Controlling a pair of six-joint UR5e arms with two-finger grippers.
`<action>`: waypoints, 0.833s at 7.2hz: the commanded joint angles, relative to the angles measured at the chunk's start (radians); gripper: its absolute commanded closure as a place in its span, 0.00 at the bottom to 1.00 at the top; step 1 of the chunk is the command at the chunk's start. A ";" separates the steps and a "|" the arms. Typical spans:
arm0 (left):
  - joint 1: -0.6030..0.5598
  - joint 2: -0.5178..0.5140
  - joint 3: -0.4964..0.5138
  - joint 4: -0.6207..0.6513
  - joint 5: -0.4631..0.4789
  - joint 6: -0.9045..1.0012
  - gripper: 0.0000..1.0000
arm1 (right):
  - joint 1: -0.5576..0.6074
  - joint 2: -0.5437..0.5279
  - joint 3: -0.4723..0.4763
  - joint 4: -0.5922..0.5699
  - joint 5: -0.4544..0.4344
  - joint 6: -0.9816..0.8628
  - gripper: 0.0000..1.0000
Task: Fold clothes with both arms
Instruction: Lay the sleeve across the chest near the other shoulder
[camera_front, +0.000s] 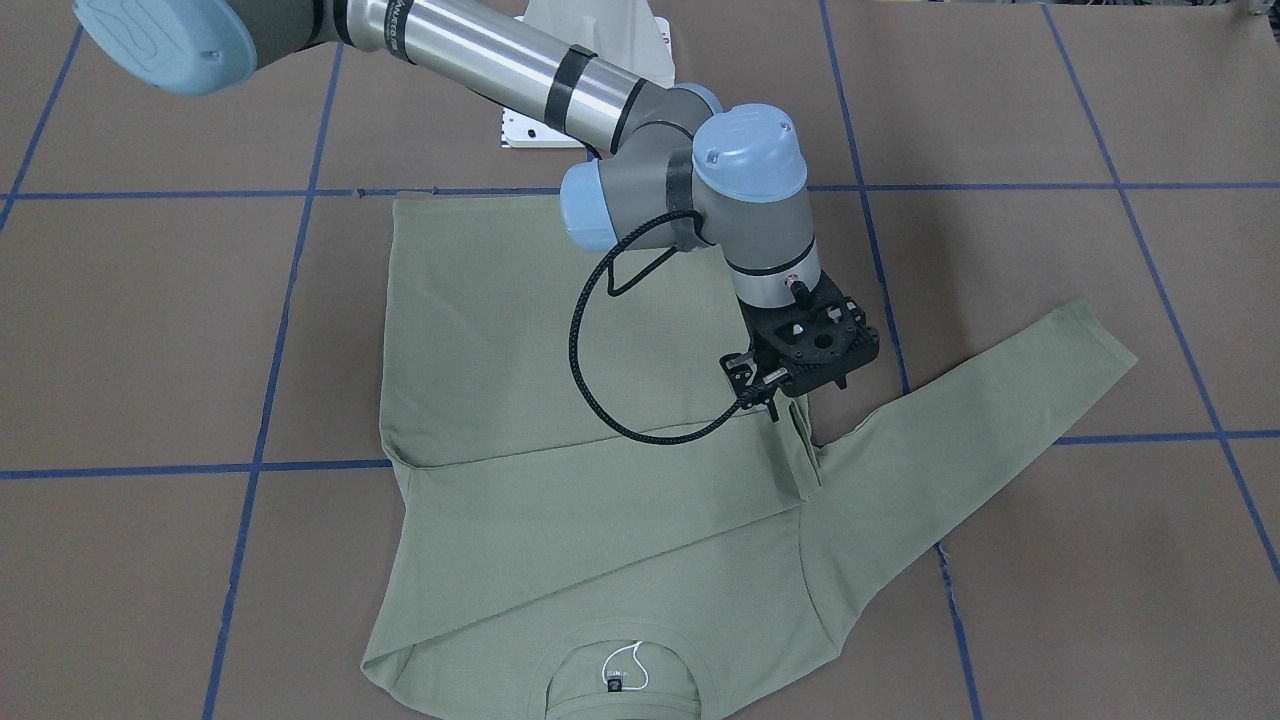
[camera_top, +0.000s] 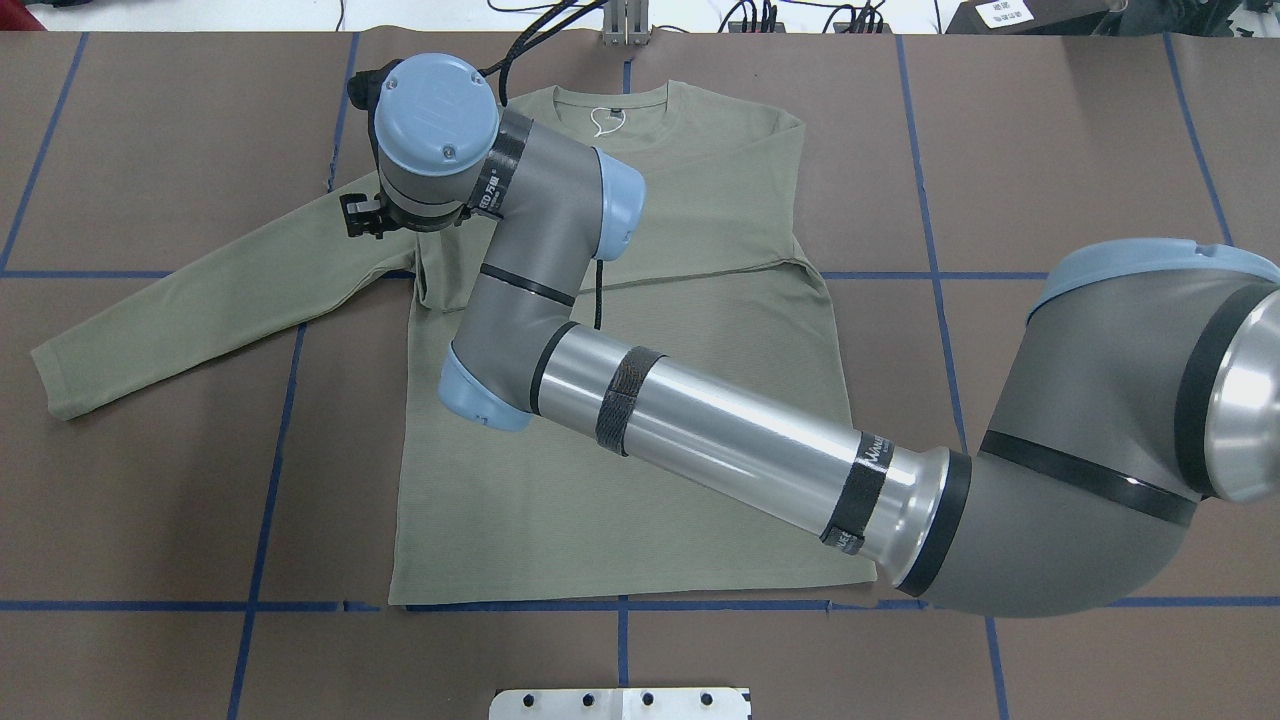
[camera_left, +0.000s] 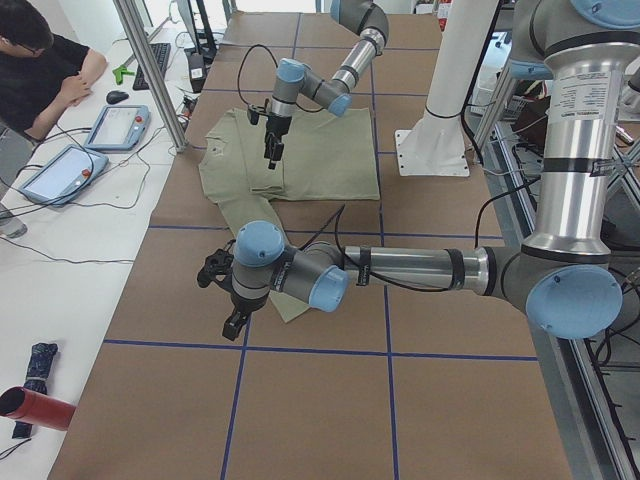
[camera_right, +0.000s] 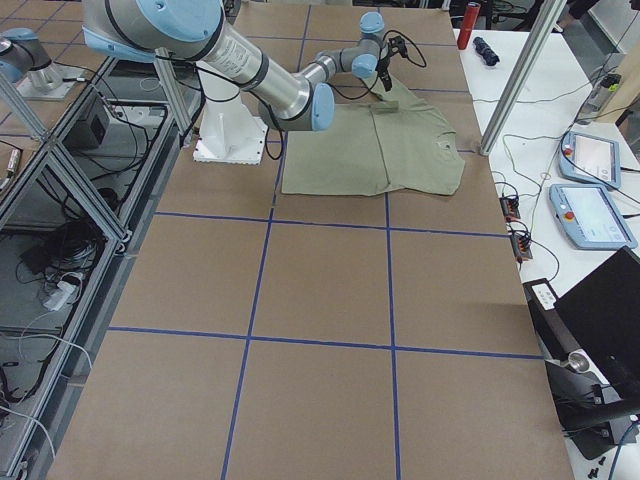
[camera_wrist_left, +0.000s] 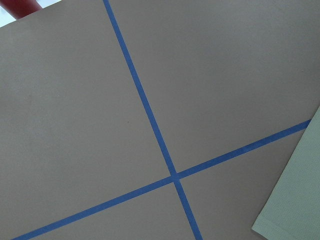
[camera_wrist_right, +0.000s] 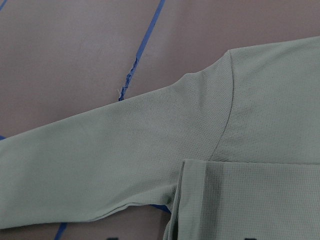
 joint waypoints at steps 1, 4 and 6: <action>0.001 -0.005 -0.008 -0.003 0.000 -0.086 0.00 | 0.003 0.000 0.013 -0.026 -0.003 0.100 0.00; 0.079 -0.005 0.029 -0.157 -0.006 -0.316 0.00 | 0.088 -0.110 0.250 -0.300 0.146 0.086 0.00; 0.122 0.028 0.061 -0.338 -0.009 -0.520 0.00 | 0.155 -0.267 0.474 -0.438 0.223 0.052 0.00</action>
